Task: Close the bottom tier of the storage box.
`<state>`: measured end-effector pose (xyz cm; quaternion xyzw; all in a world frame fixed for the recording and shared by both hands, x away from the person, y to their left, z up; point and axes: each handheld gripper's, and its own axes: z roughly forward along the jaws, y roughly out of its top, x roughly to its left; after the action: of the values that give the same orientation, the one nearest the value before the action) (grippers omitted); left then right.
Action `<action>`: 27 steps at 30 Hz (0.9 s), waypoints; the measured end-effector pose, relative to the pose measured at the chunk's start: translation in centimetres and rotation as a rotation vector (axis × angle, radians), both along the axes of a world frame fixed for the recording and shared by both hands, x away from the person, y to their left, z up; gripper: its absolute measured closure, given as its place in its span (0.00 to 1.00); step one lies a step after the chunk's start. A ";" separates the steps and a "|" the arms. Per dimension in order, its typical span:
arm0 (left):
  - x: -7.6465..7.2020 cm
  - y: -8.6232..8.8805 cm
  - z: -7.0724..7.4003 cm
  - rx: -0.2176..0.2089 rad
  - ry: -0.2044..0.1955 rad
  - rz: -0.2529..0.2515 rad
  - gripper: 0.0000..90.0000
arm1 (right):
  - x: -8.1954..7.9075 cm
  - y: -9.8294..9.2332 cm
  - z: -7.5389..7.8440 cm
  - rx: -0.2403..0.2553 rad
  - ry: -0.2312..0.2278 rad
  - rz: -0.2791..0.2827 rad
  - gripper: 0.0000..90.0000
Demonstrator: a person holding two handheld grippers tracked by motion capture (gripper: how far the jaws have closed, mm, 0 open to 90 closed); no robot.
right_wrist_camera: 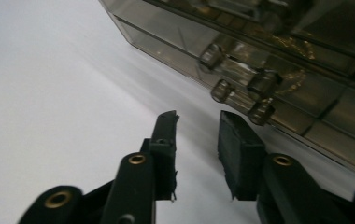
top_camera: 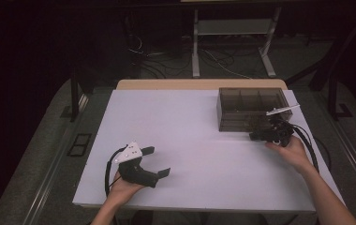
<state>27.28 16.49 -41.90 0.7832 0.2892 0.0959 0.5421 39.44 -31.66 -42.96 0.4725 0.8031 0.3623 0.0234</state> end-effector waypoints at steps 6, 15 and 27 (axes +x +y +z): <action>-0.1 -0.1 0.0 -0.004 0.001 -0.006 0.00 | -0.8 0.3 0.6 0.027 -0.014 -0.023 0.46; -0.1 0.0 0.0 -0.011 0.007 -0.010 0.00 | -2.7 0.9 1.6 0.081 -0.029 -0.007 0.00; 0.0 0.1 0.0 -0.012 0.013 0.000 0.00 | -5.8 2.5 3.4 0.095 -0.082 0.042 0.00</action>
<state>27.25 16.57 -41.92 0.7806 0.2930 0.0890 0.5448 33.67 -29.12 -39.58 0.4408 0.7931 0.4196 0.0262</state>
